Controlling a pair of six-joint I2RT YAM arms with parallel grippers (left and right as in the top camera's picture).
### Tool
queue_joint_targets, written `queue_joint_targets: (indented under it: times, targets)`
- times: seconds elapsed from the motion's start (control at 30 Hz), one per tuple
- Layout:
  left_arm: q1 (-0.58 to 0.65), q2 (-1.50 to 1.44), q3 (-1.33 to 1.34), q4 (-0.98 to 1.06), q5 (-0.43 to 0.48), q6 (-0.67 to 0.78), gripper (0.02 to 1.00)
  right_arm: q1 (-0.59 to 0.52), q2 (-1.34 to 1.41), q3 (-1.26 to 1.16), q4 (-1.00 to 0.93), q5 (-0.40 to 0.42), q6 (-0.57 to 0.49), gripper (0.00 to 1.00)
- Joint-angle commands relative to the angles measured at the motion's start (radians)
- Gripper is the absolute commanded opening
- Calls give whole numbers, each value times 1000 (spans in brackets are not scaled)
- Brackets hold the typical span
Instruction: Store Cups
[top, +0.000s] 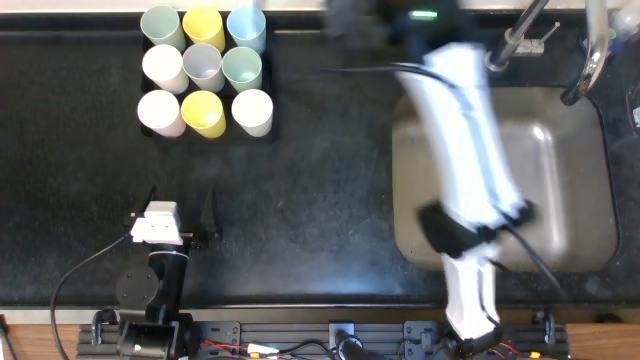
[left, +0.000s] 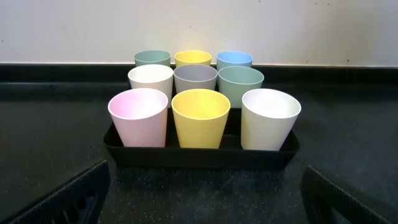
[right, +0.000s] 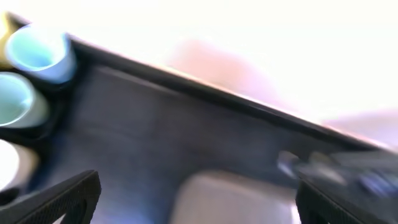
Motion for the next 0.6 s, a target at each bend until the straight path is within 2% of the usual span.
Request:
queue_joint_targets:
  times: [0.03, 0.17, 0.27, 0.43, 0.5, 0.6]
  targets:
    - [-4, -7, -3, -2, -5, -18, 998, -85, -398, -353, 0, 21, 31, 998]
    - [-4, -7, -3, -2, -5, -18, 998, -152, -731, -830, 86, -19, 50, 998]
    - [-4, -7, -3, -2, -5, -18, 996, -222, -1002, -1219, 219, -55, 97, 996]
    - [-4, -7, -3, -2, -5, -18, 998, -341, -1435, -1772, 571, -55, 255, 996]
    - [-4, -7, -3, -2, -5, -18, 998, -367, -1593, -1942, 757, -45, 256, 998]
    - [-4, -7, -3, -2, -5, -18, 998, -372, -1755, -2102, 935, 2, 253, 998]
